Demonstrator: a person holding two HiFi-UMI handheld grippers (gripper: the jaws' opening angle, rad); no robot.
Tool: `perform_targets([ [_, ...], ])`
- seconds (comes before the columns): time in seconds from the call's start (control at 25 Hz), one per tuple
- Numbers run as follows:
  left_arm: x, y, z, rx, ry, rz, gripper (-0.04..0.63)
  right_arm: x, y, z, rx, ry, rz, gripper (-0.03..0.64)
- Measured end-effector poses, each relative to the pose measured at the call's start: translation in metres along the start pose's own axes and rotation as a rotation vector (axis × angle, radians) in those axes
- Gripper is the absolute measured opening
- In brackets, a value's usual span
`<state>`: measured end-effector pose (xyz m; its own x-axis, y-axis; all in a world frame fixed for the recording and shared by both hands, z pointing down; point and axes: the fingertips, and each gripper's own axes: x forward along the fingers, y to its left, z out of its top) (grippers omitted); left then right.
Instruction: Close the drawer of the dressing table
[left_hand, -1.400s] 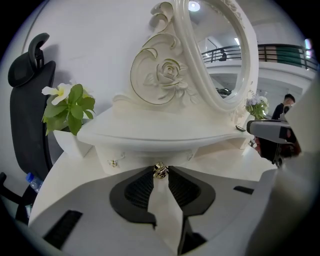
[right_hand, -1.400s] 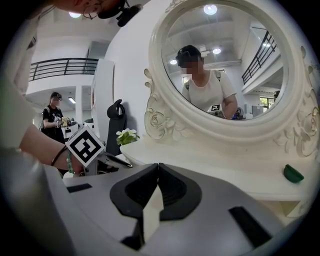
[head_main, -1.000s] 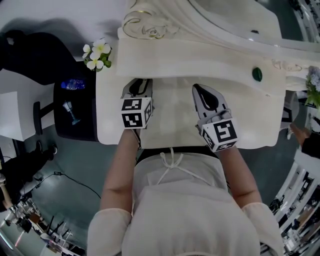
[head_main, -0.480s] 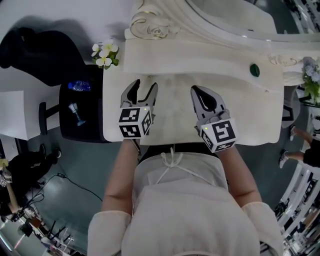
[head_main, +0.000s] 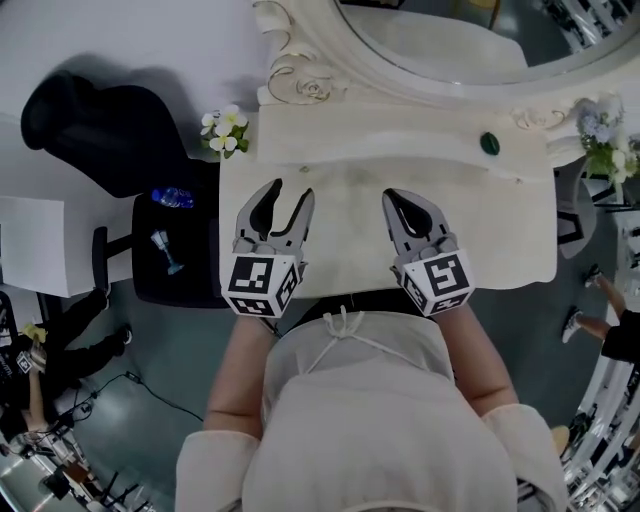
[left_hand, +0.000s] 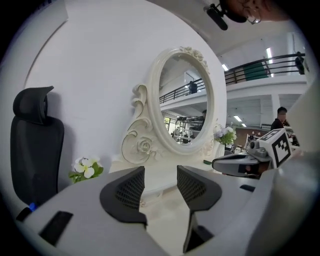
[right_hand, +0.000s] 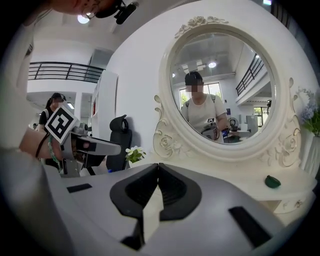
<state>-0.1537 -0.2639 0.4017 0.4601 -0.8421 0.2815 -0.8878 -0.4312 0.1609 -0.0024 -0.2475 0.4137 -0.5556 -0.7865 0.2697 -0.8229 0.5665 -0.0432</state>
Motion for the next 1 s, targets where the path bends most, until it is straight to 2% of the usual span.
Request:
perform_targets([
  [0.12, -0.012, -0.006, 0.019, 0.027, -0.037, -0.01, 0.187, -0.01, -0.001, 0.013, -0.008, -0.03, -0.026, 0.006],
  [0.24, -0.024, -0.011, 0.036, 0.054, -0.079, -0.02, 0.119, -0.019, -0.004, 0.026, -0.011, -0.071, -0.042, 0.006],
  [0.48, -0.05, -0.018, 0.067, 0.162, -0.17, -0.012, 0.049, -0.029, 0.003, 0.04, -0.014, -0.101, -0.014, 0.006],
  [0.76, -0.066, -0.027, 0.085, 0.164, -0.216, -0.053, 0.024, -0.036, 0.003, 0.052, -0.063, -0.129, -0.017, 0.005],
  [1.0, -0.062, -0.031, 0.081, 0.161, -0.222, -0.081, 0.023, -0.036, 0.005, 0.058, -0.092, -0.141, -0.013, 0.003],
])
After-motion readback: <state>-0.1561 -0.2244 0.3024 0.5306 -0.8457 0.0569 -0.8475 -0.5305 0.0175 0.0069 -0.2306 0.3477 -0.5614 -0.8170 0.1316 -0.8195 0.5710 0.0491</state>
